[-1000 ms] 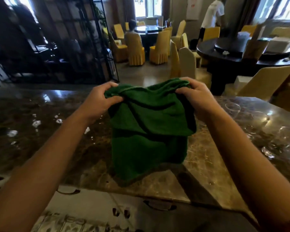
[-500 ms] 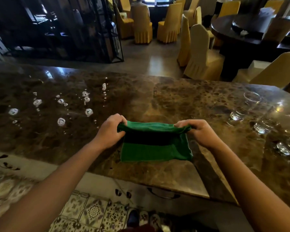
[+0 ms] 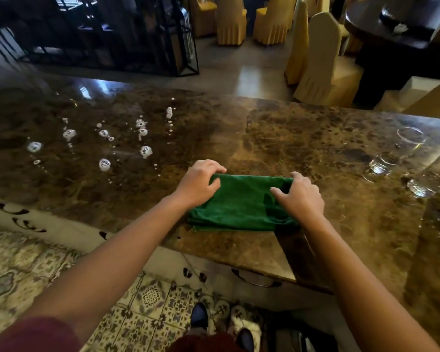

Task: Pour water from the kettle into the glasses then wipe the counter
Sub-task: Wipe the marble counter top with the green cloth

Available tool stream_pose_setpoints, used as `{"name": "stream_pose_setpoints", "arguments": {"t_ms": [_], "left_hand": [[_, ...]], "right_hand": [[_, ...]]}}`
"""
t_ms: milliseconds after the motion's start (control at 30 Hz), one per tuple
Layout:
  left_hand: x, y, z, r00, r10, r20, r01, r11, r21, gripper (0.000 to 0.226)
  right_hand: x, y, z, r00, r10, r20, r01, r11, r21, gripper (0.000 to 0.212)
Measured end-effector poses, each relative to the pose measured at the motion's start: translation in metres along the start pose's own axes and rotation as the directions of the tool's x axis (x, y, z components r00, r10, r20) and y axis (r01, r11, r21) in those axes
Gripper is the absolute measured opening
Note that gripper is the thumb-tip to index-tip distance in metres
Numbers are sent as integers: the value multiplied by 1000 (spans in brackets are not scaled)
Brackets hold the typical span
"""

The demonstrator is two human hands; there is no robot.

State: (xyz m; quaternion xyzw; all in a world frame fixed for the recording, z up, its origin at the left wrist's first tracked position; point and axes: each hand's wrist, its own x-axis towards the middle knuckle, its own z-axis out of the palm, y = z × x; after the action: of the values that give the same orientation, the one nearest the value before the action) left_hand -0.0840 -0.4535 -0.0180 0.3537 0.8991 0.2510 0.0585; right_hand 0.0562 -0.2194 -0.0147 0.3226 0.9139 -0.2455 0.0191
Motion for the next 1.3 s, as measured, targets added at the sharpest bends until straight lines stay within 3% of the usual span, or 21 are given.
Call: {"name": "stream_pose_setpoints", "arguments": {"t_ms": [100,167,267,367,433,500,567,600,700,800,867,933,1067,1200,1300], "left_hand": [[29,12,13,982,-74,174,-3,916,402,65],[37,15,16,968,-98,232,-17,893,449,62],[36,8,3,971,-22,237,-46,959,281,47],[20,-9,-18,976,67,208,-37,989,-141,28],[8,-19,-34,985,39,165,40,893,-448,23],[1,-26,-46,994,-19,111,82,800,-594,19],[0,-35,-54,996,-32,85,76,808,-585,16],[2,-40,-55,997,-35,73,69,840,-538,15],[7,-56,-58,999,-50,-5,44,926,-374,16],[12,-63,-67,995,-49,-88,18,946,-323,19],[16,-67,-70,995,-32,-92,3,956,-293,21],[21,-76,-70,995,-64,-77,42,965,-259,21],[23,-118,-68,949,-292,-117,252,928,-274,18],[2,-167,-83,903,-400,-158,371,910,-186,20],[-22,-216,-106,836,-416,-357,404,908,-110,19]], "right_hand": [[4,-11,18,995,45,-92,-49,998,-37,73],[6,-16,26,991,23,-134,-22,1000,6,55],[11,-25,25,983,-59,-176,71,996,62,35],[18,-43,19,945,-104,-310,163,972,171,29],[21,-63,19,919,-54,-389,157,959,236,31],[19,-89,25,901,32,-432,108,950,294,42],[9,-113,37,883,128,-452,82,906,416,49],[1,-125,46,888,172,-427,74,862,502,41],[-25,-159,80,961,215,-175,-7,650,760,14],[-37,-184,115,986,157,-54,-36,522,852,34],[-30,-200,130,989,135,-58,-30,572,820,54],[-16,-217,139,991,115,-64,-34,694,720,60],[18,-235,159,989,12,-148,45,925,378,67],[44,-258,173,974,-167,-151,187,974,130,72],[71,-269,164,967,-218,-135,228,972,61,68]]}}
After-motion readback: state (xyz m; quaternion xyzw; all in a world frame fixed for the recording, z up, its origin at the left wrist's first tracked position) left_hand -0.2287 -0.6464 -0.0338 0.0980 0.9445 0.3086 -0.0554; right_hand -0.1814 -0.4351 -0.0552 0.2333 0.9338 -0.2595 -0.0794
